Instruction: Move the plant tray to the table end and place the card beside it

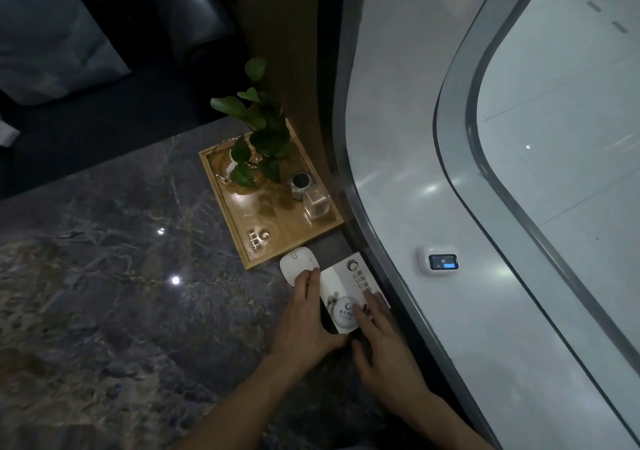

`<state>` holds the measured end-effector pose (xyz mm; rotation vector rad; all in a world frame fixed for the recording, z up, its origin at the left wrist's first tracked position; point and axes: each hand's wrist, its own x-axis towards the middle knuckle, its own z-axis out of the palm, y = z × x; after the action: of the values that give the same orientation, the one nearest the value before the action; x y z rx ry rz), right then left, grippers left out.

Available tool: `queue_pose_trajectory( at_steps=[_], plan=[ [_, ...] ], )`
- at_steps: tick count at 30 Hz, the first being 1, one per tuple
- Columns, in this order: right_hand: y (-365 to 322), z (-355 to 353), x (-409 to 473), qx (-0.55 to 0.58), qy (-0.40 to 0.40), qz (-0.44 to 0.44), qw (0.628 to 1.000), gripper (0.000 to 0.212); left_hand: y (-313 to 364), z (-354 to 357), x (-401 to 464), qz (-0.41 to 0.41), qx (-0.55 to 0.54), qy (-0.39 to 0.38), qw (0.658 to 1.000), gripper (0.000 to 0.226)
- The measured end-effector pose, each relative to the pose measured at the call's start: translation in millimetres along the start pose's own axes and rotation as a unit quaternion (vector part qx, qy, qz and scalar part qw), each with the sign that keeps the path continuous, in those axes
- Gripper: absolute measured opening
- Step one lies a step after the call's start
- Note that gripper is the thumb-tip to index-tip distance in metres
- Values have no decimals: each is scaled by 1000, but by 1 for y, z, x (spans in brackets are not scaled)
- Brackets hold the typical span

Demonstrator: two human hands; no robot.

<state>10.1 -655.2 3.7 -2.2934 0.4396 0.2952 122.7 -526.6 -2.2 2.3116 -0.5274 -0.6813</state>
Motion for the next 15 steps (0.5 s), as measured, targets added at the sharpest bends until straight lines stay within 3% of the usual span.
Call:
queue_pose_trajectory(
  at_steps=[4, 11, 15],
  plan=[
    [2, -1, 2, -8, -7, 3, 1000, 59, -3, 4, 2, 14, 10, 2, 1000, 120],
    [-2, -2, 3, -31, -1, -3, 1000, 59, -7, -1, -5, -4, 27, -26, 999, 139],
    [-16, -4, 4, -45, 38, -41, 997, 47, -11, -15, -19, 8, 5, 3, 1000, 111]
  ],
)
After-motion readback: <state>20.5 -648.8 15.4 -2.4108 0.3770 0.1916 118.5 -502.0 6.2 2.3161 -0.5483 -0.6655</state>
